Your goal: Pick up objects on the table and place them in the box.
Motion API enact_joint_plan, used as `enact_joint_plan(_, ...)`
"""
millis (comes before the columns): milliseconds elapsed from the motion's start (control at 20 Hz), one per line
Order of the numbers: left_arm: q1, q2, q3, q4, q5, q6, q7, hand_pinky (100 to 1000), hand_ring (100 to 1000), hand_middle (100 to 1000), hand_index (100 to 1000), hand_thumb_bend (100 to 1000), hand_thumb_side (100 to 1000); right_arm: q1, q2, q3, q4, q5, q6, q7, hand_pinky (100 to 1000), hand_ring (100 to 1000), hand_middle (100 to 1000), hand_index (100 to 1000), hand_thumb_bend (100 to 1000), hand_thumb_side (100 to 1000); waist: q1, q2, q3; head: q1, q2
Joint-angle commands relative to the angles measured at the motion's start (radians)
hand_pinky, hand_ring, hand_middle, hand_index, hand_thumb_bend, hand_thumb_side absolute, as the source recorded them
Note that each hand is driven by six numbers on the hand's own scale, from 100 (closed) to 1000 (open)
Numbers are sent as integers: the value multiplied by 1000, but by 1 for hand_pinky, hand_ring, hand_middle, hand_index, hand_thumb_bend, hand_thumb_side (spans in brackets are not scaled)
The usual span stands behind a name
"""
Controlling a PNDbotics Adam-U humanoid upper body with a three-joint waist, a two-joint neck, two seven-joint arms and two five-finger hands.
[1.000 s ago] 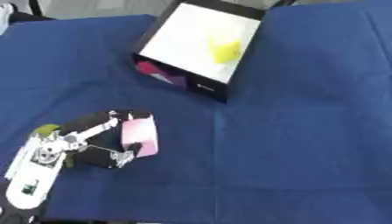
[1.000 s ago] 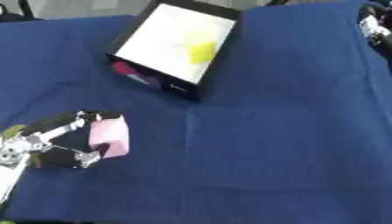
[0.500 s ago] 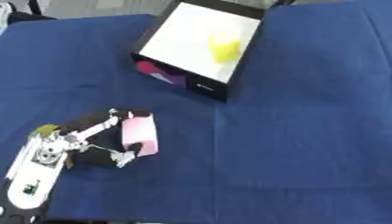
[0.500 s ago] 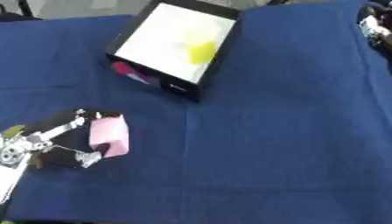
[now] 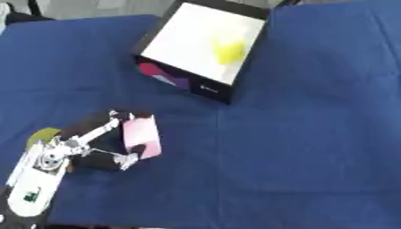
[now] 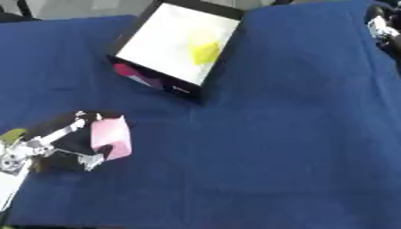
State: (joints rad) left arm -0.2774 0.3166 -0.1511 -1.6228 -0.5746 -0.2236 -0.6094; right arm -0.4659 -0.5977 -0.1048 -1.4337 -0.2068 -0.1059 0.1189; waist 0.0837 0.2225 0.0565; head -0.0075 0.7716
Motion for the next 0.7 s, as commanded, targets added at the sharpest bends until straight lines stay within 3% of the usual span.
enact_joint_plan(50, 32, 37, -8, 34, -40, 12, 23, 491, 352, 626, 848, 100, 100, -13, -31, -12, -19, -5, 4, -3, 1000, 1000, 1000, 890, 100, 470, -11, 7, -1, -4, -2)
enact_joint_plan(700, 29, 92, 10, -46, 81, -2, 75, 440, 278, 574, 817, 100, 100, -8, -31, -16, -21, -4, 9, -8, 1000, 1000, 1000, 892, 100, 470, -3, -2, -2, -11, -2)
